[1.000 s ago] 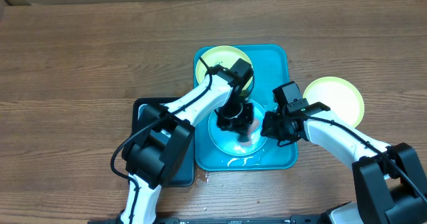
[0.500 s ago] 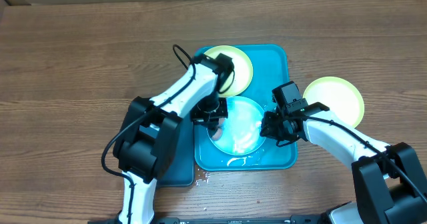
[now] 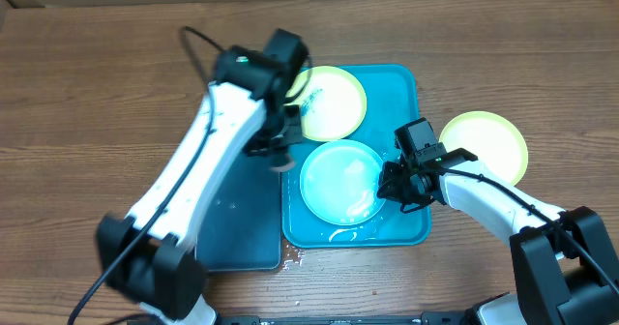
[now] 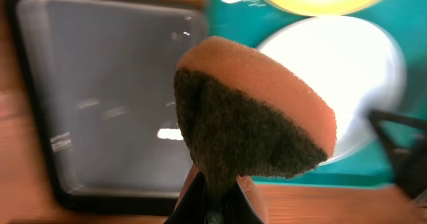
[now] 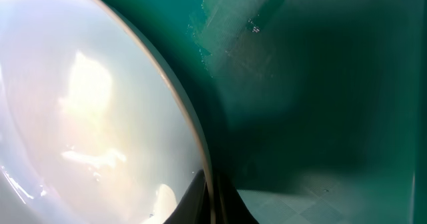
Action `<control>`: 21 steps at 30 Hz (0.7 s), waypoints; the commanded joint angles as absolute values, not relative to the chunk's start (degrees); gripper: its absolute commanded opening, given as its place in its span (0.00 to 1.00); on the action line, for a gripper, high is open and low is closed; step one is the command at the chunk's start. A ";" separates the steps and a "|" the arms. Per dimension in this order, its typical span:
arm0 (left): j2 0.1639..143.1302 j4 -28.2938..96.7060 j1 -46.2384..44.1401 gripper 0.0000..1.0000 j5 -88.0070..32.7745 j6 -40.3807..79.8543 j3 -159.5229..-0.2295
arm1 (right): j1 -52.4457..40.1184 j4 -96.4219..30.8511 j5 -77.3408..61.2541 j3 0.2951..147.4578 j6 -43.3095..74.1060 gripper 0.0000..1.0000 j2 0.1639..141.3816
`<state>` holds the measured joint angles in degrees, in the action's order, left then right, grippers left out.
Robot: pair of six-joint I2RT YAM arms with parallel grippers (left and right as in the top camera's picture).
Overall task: Clean dirty plates on tray and stack at the side
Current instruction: 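Return the sponge to the basin with the left gripper, then lift the light-blue plate with the right gripper and tilt it over the basin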
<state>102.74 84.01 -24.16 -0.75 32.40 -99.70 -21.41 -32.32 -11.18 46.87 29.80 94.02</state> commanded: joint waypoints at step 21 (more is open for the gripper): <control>101.30 74.15 -15.62 0.91 1.04 32.12 -79.33 | -21.15 -34.76 -6.46 46.17 27.16 0.04 96.12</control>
<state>102.50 70.87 -16.71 2.20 33.50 -72.62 -21.41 -32.64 -11.14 46.94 29.56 94.04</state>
